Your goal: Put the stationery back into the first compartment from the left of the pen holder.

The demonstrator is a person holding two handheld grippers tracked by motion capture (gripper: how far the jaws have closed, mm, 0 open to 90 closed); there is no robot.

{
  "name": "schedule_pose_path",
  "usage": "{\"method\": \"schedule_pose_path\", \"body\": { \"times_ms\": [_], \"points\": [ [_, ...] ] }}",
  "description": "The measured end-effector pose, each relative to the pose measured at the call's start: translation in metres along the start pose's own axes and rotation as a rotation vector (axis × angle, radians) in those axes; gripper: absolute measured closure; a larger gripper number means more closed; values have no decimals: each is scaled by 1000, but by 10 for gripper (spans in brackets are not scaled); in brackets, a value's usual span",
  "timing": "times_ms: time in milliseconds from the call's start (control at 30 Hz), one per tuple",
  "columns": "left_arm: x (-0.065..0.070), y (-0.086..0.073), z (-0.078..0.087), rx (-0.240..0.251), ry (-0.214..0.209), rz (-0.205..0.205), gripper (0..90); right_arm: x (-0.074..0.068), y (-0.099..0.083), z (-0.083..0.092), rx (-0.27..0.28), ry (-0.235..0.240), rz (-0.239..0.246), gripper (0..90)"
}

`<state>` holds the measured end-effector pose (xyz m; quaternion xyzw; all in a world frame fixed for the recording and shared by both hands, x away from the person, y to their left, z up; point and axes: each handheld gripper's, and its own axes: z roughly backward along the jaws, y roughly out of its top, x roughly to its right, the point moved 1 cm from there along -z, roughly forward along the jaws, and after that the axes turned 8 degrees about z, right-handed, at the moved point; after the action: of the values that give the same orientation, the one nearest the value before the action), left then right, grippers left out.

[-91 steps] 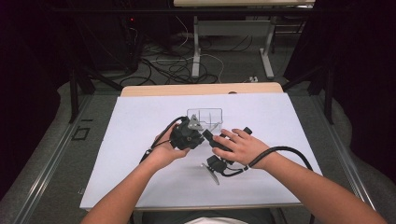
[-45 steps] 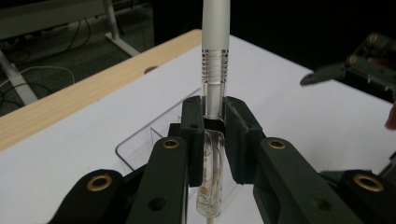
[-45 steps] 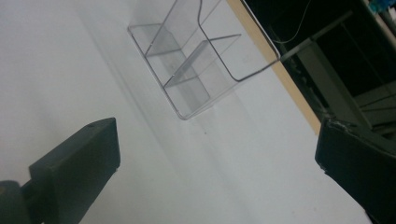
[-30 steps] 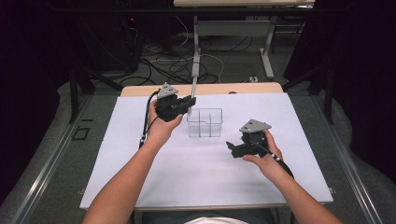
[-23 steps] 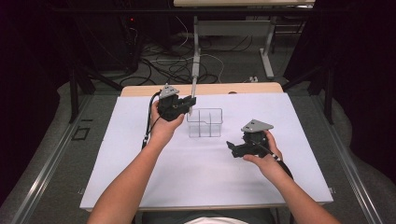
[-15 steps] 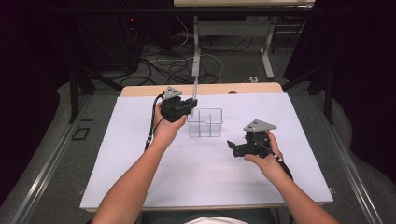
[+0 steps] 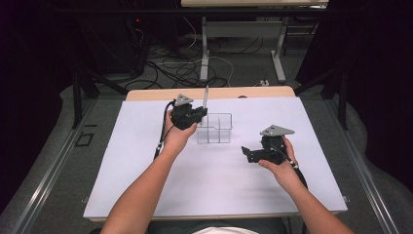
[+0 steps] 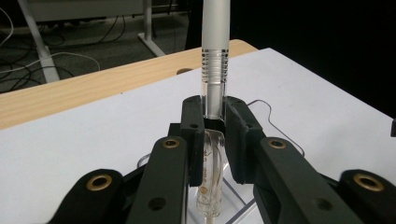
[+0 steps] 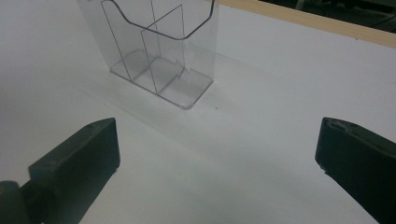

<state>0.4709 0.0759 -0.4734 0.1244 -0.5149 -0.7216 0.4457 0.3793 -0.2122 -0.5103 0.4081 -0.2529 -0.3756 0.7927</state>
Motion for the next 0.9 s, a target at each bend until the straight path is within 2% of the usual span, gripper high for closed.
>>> {"method": "schedule_pose_path", "body": {
  "times_ms": [167, 633, 733, 900],
  "points": [
    [-2, -4, -4, -12, 5, 5, 795, 1, -2, -1, -9, 9, -14, 0],
    [-4, -10, -9, -62, 25, 8, 794, -1, -5, -4, -18, 25, -8, 4],
    [-5, -12, -10, -76, 47, -4, 794, -2, -5, -4, -21, 33, -18, 6],
    [-5, -13, -11, -84, 55, -16, 792, -3, -6, -5, -26, 39, -16, 6]
  ]
}}
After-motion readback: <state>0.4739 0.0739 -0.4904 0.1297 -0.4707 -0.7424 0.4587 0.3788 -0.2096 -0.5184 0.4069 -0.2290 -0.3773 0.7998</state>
